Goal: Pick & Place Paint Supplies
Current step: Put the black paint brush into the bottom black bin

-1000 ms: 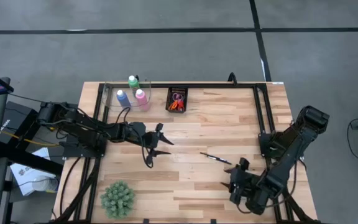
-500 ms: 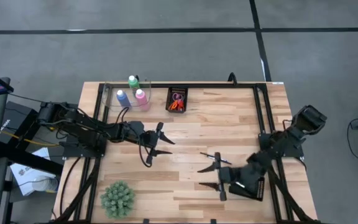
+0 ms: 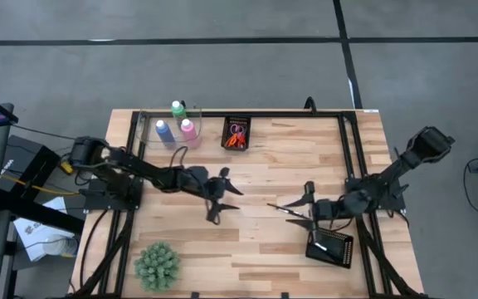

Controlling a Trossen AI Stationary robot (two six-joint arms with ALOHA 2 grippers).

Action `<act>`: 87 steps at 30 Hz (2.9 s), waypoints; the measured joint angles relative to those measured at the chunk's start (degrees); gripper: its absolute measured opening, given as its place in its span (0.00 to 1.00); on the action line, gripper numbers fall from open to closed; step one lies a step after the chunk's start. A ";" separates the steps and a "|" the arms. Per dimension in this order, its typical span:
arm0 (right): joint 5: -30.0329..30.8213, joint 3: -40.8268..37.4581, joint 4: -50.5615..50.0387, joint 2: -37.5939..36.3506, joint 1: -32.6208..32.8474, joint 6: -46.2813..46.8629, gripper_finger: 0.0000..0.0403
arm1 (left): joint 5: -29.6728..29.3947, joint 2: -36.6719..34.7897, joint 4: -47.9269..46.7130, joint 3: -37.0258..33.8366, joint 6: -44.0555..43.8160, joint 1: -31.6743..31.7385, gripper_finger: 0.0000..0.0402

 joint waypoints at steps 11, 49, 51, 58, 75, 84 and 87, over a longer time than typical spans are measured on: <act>4.08 -5.39 -4.11 -9.07 2.52 0.68 0.45 | -4.99 14.26 -17.61 18.34 4.22 0.06 0.53; 4.00 -5.48 -4.55 -8.89 2.43 2.25 0.45 | -3.17 33.10 -38.40 44.89 12.34 -0.18 0.48; 4.01 -5.48 -4.53 -8.89 2.41 2.23 0.45 | -3.40 33.10 -38.41 44.92 12.34 -0.17 0.47; 4.23 -5.48 -4.03 -8.89 2.39 2.23 0.45 | -7.16 34.27 -38.89 44.82 12.31 0.12 0.41; 5.50 -5.48 -3.68 -8.89 2.37 3.15 0.45 | -8.48 36.60 -38.36 45.12 7.36 1.58 0.03; 5.52 -5.48 -3.79 -8.89 2.45 3.32 0.45 | -10.32 36.54 -44.45 45.16 3.96 2.97 0.00; 5.49 -5.48 -3.92 -8.89 2.45 3.69 0.45 | -11.44 36.44 -46.57 45.18 2.76 2.97 0.00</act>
